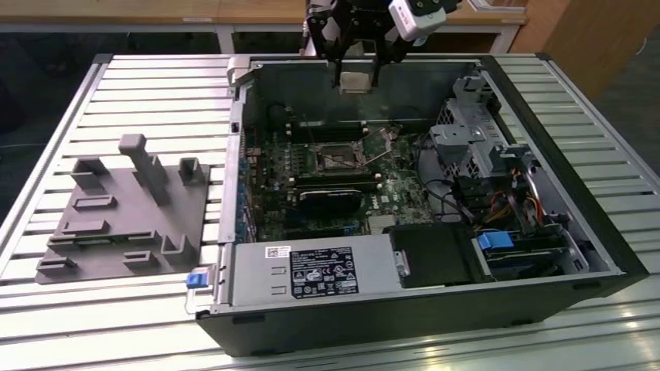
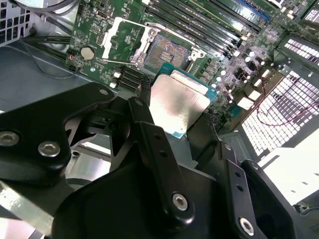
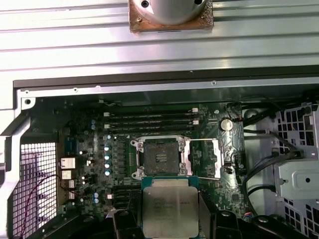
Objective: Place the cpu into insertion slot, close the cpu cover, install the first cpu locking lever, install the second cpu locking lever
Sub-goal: 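Place the cpu into insertion slot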
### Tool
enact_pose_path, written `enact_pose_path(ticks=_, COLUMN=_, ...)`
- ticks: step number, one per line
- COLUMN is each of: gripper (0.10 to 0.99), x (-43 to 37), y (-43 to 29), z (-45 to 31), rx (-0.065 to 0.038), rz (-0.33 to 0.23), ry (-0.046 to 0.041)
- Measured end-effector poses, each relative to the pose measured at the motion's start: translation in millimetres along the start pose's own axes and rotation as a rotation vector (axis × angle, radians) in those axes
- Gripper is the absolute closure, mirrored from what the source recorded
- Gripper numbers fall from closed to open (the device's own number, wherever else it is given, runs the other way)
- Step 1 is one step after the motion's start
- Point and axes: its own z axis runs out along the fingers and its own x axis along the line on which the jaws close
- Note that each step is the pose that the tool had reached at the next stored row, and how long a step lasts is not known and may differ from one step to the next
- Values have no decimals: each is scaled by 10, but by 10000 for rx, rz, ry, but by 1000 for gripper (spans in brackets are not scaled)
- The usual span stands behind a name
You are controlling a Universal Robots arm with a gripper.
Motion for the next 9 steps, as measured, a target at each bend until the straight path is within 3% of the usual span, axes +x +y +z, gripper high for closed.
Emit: enact_pose_path(ticks=9, gripper=545, x=2, y=0, z=0, rx=-1, rz=50, ry=-5)
